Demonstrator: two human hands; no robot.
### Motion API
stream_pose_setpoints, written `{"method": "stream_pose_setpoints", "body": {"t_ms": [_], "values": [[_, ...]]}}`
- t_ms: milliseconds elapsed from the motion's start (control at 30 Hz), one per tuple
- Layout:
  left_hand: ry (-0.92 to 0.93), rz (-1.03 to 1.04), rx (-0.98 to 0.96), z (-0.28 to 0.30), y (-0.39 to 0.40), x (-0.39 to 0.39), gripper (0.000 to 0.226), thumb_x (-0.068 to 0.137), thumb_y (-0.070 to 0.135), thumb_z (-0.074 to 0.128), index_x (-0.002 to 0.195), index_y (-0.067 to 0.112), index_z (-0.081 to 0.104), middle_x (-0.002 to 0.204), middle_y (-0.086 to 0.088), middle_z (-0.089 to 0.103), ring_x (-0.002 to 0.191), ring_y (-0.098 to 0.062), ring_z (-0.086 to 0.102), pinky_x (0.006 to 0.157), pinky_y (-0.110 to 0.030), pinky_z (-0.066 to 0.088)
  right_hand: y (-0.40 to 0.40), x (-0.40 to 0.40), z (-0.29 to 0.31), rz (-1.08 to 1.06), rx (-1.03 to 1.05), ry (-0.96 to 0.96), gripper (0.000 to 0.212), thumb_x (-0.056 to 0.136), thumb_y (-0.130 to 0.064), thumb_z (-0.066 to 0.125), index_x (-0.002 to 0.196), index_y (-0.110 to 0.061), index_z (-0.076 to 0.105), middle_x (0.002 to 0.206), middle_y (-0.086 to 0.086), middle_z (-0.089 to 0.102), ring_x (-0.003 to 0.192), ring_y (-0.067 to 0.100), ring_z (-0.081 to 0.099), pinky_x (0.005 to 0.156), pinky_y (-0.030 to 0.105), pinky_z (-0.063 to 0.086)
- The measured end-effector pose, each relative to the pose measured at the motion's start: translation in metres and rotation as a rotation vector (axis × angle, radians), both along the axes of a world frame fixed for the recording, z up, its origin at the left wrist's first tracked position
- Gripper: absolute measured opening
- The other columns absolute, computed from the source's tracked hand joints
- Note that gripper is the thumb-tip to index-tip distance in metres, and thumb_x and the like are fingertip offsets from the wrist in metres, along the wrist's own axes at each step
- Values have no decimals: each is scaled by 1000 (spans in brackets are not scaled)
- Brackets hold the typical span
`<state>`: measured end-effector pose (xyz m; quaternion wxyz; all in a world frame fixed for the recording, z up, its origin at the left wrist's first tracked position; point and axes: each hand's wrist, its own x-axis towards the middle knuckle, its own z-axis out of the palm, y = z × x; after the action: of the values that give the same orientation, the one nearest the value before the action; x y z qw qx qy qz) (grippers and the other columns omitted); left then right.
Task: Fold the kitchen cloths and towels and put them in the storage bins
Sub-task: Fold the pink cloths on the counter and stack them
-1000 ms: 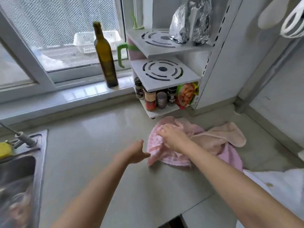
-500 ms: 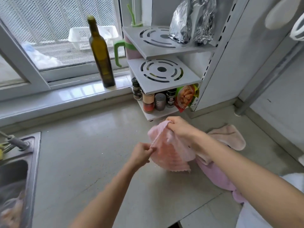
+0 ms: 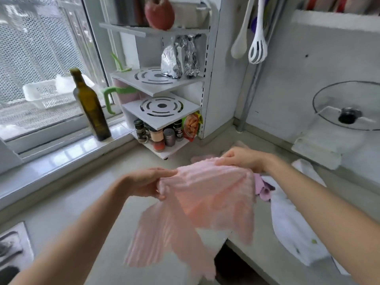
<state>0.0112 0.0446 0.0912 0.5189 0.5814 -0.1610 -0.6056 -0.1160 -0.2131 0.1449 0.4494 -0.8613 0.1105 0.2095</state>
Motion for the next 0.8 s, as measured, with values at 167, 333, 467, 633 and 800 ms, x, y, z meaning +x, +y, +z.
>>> {"method": "stream_pose_setpoints", "body": {"t_ms": [167, 333, 467, 633, 800], "values": [[-289, -394, 291, 8, 33, -8, 11, 79, 25, 71, 79, 15, 74, 79, -6, 66, 68, -15, 65, 58, -25, 57, 23, -46, -6, 10, 6, 68, 45, 86, -31, 68, 53, -21, 40, 51, -11, 35, 44, 4, 29, 45, 13, 24], [-664, 198, 305, -18, 43, 6, 15, 93, 15, 59, 85, 3, 64, 73, -4, 51, 69, -19, 55, 68, -33, 59, 36, -29, -33, 20, -440, -109, 38, 80, -22, 61, 54, -21, 33, 50, -8, 35, 48, 6, 29, 50, 24, 20], [-1419, 670, 234, 16, 51, 32, 20, 92, 14, 58, 80, 4, 71, 81, -16, 71, 71, -30, 64, 66, -36, 52, 42, 10, -15, -154, -640, -332, 32, 81, -6, 49, 55, -20, 38, 57, -2, 45, 67, 21, 45, 50, 28, 25], [-1895, 765, 64, 91, 75, 44, 18, 91, 8, 59, 81, 3, 73, 77, -14, 72, 66, -27, 65, 57, -28, 41, 56, 38, 36, -172, -710, -636, 34, 81, 5, 46, 60, -21, 39, 65, -1, 47, 67, 22, 43, 49, 21, 25], [-1947, 469, 481, 56, 103, 43, 16, 89, 16, 59, 80, 8, 70, 83, -14, 70, 77, -35, 67, 63, -34, 45, 69, 29, 16, -66, -896, -727, 16, 88, -8, 49, 75, -16, 53, 72, 0, 50, 73, 21, 45, 52, 27, 26]]}}
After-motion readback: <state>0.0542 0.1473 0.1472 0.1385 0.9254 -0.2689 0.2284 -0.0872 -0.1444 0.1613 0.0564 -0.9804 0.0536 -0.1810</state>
